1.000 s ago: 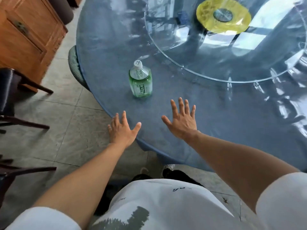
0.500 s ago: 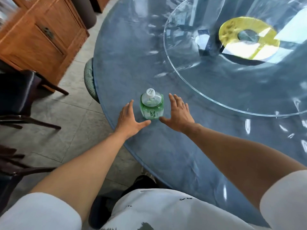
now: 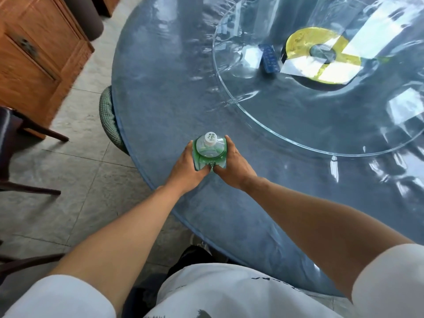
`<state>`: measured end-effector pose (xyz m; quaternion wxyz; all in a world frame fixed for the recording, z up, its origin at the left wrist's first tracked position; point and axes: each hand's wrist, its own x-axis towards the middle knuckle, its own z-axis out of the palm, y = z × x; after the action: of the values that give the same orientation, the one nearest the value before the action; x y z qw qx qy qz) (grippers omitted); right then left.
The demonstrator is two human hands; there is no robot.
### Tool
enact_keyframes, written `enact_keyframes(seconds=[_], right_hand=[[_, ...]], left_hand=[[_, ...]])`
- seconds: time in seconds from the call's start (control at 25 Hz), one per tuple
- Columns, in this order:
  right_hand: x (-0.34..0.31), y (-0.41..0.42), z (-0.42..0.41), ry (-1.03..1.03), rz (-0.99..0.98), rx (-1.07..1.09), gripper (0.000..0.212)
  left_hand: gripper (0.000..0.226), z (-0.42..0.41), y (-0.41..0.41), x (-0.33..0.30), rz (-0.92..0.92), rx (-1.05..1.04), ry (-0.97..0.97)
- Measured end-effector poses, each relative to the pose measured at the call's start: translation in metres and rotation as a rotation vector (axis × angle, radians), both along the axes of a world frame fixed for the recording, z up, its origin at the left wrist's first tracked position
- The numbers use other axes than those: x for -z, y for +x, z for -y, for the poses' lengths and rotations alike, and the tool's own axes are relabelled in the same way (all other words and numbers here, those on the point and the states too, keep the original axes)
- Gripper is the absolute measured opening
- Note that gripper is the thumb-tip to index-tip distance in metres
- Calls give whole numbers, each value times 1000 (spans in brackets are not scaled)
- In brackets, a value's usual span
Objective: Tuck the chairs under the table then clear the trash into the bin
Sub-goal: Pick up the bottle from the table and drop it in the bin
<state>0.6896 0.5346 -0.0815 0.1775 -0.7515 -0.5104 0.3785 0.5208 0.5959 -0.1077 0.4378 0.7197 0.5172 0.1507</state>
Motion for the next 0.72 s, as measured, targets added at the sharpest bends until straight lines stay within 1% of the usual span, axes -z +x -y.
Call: enact_keyframes(seconds=[0.16, 0.32, 0.44, 0.6, 0.72], right_hand=[[-6, -3, 10, 10, 18, -4, 110], [-15, -5, 24, 62, 1, -53, 106], [-22, -10, 38, 91, -16, -136, 106], [-33, -23, 67, 129, -42, -298, 105], [-38, -36, 92, 132, -52, -418, 101]], left_hand=[[76, 12, -2, -9, 7, 9, 14], [74, 35, -9, -26, 37, -37, 55], [76, 61, -19, -39, 18, -114, 74], [77, 119, -35, -52, -12, -281, 101], [75, 165, -50, -58, -20, -376, 74]])
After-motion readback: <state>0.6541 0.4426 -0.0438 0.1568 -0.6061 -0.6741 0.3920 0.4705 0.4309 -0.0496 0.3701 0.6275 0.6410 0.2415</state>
